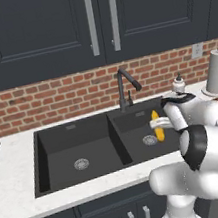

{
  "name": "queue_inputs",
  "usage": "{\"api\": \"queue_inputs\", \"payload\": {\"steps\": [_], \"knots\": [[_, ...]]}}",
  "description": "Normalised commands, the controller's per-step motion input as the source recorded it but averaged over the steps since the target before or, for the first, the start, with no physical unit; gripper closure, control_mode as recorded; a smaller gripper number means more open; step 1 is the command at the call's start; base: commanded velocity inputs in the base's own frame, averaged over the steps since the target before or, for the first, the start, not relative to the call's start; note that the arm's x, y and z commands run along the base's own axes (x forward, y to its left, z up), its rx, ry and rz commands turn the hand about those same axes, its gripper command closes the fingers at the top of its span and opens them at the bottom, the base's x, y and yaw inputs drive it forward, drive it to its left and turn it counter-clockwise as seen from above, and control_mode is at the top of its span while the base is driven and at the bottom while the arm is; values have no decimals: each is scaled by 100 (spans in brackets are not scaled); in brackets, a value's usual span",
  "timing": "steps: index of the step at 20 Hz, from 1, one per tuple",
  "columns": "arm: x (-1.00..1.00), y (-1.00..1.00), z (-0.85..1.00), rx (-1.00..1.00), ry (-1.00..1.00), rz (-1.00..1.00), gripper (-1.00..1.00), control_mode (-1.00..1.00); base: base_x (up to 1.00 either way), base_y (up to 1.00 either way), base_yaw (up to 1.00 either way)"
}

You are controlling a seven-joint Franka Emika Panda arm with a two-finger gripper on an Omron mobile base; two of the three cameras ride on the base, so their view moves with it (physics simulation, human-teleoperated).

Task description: Pick the corn from the sink and place it in the bowl. Then pick the bowl and place it in the microwave. Then close the microwave door and press the start button.

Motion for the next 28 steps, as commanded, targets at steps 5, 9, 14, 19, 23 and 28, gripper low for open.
{"api": "queue_inputs", "payload": {"steps": [5,9,14,19,23,28], "knots": [[-11,-5,100,10,-12,0,100,-100,0,0,0],[-35,-16,100,5,-2,0,100,-100,0,0,0],[-68,-15,83,-1,7,-4,100,-100,0,0,0],[-66,-2,64,-17,16,-18,100,-100,0,0,0],[-57,-3,45,-24,12,-21,100,-100,0,0,0],[-50,-13,23,-28,8,-17,100,-100,0,0,0]]}}
